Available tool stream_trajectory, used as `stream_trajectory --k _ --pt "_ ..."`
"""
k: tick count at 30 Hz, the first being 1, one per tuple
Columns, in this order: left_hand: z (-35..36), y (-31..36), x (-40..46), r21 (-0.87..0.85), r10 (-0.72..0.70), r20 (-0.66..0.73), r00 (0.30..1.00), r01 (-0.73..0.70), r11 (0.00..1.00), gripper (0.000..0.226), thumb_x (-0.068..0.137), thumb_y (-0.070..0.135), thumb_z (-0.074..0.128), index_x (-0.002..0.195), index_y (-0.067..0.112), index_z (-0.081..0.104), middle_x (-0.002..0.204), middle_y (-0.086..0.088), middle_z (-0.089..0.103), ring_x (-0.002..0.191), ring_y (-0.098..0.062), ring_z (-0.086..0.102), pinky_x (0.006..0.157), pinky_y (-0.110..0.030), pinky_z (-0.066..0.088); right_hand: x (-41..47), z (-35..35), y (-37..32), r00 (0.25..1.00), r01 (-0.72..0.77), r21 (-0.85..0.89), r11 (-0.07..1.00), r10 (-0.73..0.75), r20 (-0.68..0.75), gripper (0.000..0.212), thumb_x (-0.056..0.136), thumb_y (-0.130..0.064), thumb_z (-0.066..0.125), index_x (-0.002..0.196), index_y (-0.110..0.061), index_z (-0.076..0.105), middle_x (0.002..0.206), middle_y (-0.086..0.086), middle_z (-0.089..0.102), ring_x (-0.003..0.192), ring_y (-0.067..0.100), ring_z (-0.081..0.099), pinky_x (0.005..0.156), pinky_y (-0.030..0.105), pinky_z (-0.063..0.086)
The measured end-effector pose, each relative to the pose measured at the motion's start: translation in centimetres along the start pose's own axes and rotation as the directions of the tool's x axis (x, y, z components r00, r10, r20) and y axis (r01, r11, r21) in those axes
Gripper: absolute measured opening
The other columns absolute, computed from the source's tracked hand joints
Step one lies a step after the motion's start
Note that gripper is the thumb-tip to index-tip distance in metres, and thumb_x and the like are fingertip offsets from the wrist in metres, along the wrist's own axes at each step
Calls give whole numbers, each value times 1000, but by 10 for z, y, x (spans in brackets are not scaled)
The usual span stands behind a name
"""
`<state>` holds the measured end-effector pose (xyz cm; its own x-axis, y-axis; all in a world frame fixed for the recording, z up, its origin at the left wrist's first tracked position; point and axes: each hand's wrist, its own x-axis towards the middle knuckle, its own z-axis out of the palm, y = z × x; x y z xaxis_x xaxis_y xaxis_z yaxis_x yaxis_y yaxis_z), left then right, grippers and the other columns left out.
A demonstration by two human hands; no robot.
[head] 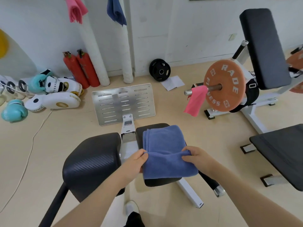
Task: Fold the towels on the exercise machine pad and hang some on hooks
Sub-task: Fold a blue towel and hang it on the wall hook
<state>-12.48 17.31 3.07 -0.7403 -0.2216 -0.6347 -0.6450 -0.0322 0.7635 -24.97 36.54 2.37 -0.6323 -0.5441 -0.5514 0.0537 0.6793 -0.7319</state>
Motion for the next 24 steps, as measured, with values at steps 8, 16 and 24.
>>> stream_trajectory --k 8,16,24 --pt "52 -42 -18 -15 -36 -52 998 35 999 23 99 36 30 99 24 49 105 4 57 97 -12 58 81 -25 52 -25 1 51 986 -11 -23 1000 15 169 12 89 -13 47 78 -15 49 72 -4 46 69 13 39 67 26 32" --pt "54 -36 2 58 146 -184 972 -138 989 20 99 33 34 99 21 50 100 -1 60 96 -17 59 84 -28 51 -11 -15 55 993 77 187 979 -57 -106 14 90 -6 49 89 -14 61 79 -3 62 74 10 53 69 20 42" --pt "46 -33 60 447 160 -208 965 -52 893 11 97 33 36 102 24 41 93 6 55 75 -5 54 65 -9 42 43 7 67 953 -51 135 990 88 -289 9 85 -8 53 82 -8 62 83 6 59 74 22 53 64 25 42"
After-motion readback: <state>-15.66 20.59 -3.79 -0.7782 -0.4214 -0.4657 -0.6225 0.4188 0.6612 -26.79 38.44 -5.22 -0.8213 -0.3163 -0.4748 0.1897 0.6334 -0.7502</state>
